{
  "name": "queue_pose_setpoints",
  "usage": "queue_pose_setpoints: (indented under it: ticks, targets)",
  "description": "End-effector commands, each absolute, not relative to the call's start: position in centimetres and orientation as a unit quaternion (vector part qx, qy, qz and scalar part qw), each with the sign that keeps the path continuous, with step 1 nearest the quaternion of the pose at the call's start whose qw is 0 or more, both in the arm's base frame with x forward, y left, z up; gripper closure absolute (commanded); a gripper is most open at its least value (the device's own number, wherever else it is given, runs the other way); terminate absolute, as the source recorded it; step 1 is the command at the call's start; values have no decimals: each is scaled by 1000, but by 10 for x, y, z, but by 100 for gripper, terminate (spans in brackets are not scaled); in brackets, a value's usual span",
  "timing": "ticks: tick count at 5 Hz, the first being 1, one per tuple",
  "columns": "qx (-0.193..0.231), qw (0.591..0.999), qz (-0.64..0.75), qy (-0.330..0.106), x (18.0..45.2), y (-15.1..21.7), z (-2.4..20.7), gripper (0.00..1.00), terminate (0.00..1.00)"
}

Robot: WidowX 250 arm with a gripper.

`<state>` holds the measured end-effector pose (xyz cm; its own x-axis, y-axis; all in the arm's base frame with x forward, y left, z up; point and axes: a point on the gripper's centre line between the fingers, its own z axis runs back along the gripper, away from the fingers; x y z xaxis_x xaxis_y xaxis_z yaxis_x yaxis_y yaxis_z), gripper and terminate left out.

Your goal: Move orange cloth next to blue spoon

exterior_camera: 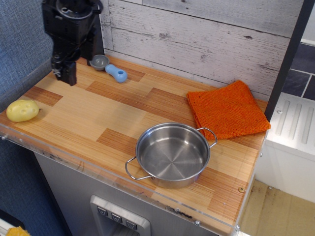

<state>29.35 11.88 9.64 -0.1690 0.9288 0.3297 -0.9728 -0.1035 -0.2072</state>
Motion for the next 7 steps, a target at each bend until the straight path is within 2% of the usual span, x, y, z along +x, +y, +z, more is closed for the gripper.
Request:
queue_pose_setpoints:
  ticks: [1,2,3,4,5,6,7]
  targets:
    - [7,693,696,-188,325,68,99,0,0]
    - [-9,734,655,-177,347,34,98,0,0]
    - [-6,786,593,-178,369,9,95,0,0]
    - [-14,827,534,-174,380,-10,89,0,0]
    - [8,874,453,-176,377,-29,82,0,0]
    - [14,895,406,-186,366,-43,78,0,0]
    - [10,914,366,-176,364,-58,69,0,0]
